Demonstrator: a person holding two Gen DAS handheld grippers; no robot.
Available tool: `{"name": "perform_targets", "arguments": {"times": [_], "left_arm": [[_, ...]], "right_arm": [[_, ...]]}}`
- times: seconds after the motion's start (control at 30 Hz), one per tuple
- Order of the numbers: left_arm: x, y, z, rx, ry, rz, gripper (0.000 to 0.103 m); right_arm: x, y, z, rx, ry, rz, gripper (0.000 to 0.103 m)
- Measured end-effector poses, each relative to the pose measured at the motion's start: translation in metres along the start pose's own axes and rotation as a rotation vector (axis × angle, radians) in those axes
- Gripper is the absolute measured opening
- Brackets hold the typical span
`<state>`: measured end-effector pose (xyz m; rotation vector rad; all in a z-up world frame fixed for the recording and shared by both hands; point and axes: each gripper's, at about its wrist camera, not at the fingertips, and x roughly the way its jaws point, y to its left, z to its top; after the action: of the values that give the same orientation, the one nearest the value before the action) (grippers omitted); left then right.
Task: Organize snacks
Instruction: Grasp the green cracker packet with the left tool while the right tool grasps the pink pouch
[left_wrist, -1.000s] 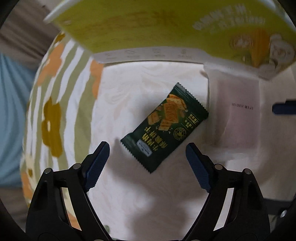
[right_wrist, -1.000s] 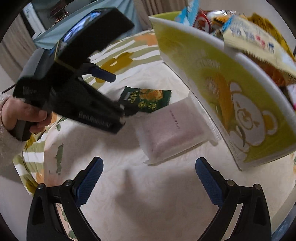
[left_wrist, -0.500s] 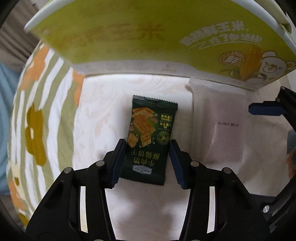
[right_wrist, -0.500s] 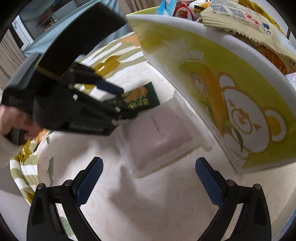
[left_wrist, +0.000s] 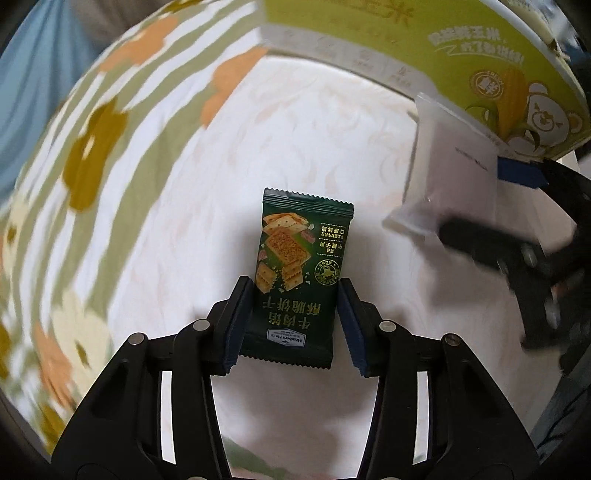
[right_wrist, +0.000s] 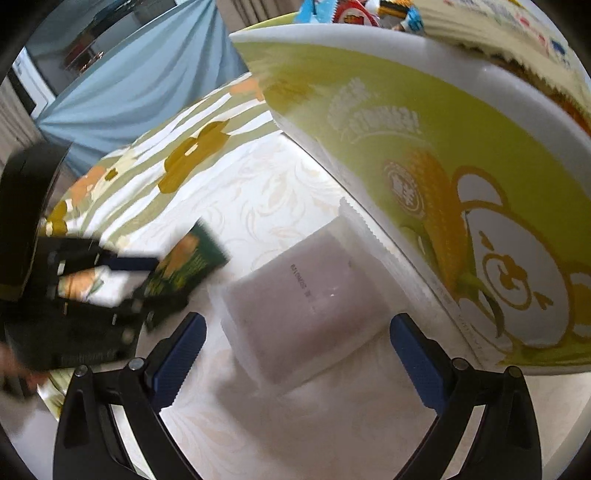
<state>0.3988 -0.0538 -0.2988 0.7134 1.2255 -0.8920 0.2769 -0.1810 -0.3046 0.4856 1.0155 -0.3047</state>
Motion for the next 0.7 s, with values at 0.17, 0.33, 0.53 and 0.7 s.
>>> {"name": "perform_targets", "arguments": {"times": [0.17, 0.33, 0.53, 0.7], "left_arm": [[-0.006, -0.005, -0.024, -0.117, -0.005, 0.015, 0.043], [-0.007, -0.006, -0.033, -0.244, -0.033, 0.034, 0.043], [-0.004, -0.015, -0.027, -0.268, -0.047, 0.070, 0.043], [-0.004, -0.010, -0.028, -0.309, -0.057, 0.069, 0.041]], "right_arm": [[0.007, 0.009, 0.012, -0.011, -0.010, 0.035, 0.099], [0.020, 0.026, 0.018, -0.075, 0.008, 0.063, 0.091], [0.023, 0.037, 0.011, -0.137, 0.022, 0.013, 0.079], [0.023, 0.041, 0.010, -0.186, 0.024, -0.034, 0.069]]}}
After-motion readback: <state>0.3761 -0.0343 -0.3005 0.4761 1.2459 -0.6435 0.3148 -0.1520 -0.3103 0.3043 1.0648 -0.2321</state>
